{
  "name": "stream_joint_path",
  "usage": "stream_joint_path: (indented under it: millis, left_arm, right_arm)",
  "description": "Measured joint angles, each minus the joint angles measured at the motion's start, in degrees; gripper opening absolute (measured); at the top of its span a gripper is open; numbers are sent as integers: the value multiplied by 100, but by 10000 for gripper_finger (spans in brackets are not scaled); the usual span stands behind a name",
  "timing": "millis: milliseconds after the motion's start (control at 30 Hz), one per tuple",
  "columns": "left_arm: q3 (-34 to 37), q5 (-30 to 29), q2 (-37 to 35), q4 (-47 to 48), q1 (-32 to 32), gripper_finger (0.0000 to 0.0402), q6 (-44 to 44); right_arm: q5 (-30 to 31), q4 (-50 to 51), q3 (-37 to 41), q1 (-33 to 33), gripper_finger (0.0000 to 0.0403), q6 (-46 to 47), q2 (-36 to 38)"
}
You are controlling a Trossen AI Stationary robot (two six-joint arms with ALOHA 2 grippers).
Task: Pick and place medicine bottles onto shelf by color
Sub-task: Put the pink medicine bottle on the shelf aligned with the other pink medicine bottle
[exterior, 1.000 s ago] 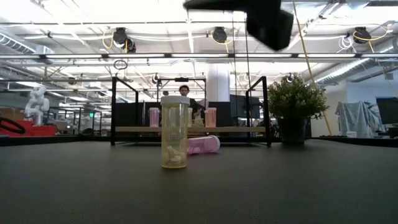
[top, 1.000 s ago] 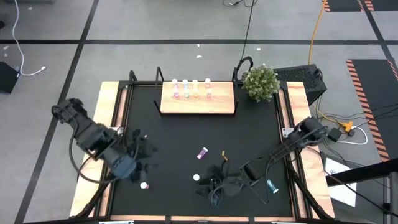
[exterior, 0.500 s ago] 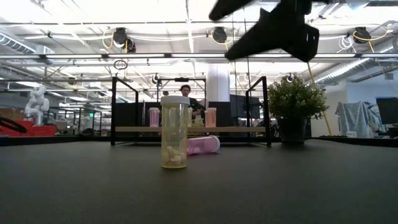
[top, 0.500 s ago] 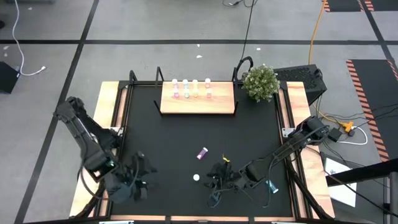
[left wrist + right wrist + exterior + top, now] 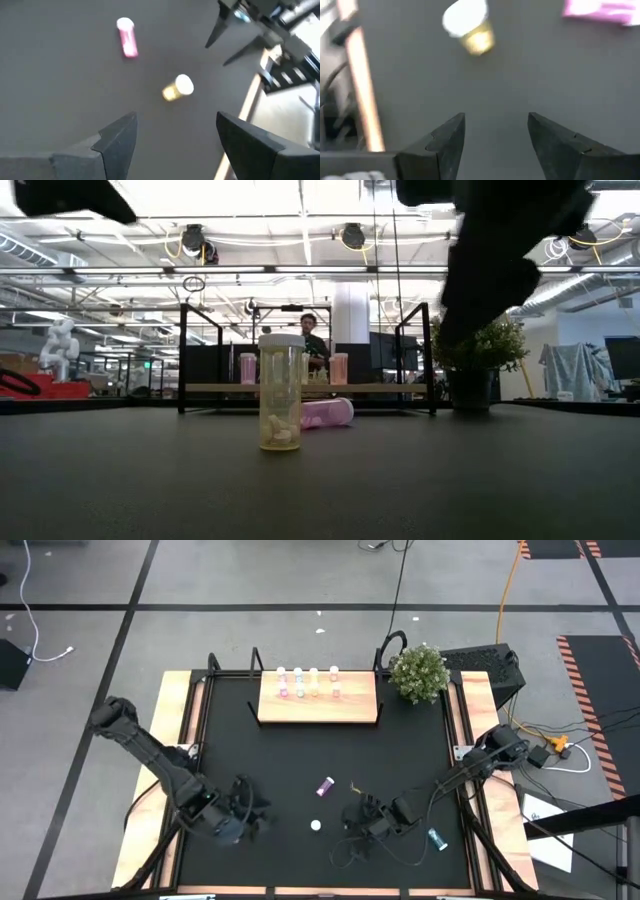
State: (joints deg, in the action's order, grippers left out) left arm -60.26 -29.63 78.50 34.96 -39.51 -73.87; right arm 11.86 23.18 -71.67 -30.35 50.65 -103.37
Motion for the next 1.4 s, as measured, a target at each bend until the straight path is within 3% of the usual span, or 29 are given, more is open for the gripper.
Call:
stream_joint_path:
  millis: [100,300,467,667,733,800,933,1000,1067,1167,1267,1400]
  left_arm:
    - [17,206,-1,-44,328,271,119]
    - [-45,1709,-15,152,857,271,772]
    - [-110,2615,-24,407,1264,271,1606]
    - [-110,2846,-24,848,1583,271,1848]
    - [-110,2835,-24,853,1645,271,1940]
    - [-110,2877,-55,934,1647,271,2114]
    - [-110,2711,-344,1103,1460,271,2444]
    - [-110,2362,-619,1242,1348,271,2452]
    - [-114,2025,-949,1312,1275,271,2379]
    - [-114,1696,-1398,1346,1156,271,2369]
    - [-114,1677,-1599,1000,936,271,3113]
    - [-114,1049,-1580,639,252,255,4002]
  right_arm:
    - [307,42,1,233,210,759,0]
    - [196,-525,0,521,210,1674,0]
    - [576,-384,1,687,210,2589,-5]
    - [1284,-1401,8,858,210,3224,-94]
    - [1549,-2145,-6,866,210,2854,-147]
    - [1703,-2942,14,835,210,1761,-181]
    - [1697,-5562,-4,522,210,-2090,-356]
    - [1803,-6451,-4,366,209,-3421,-486]
    - [1766,-6760,-5,368,208,-3901,-599]
    - [1381,-6563,3,562,211,-3852,-664]
    - [787,-6457,3,740,216,-3816,-761]
    - [189,-6611,3,870,223,-4479,-891]
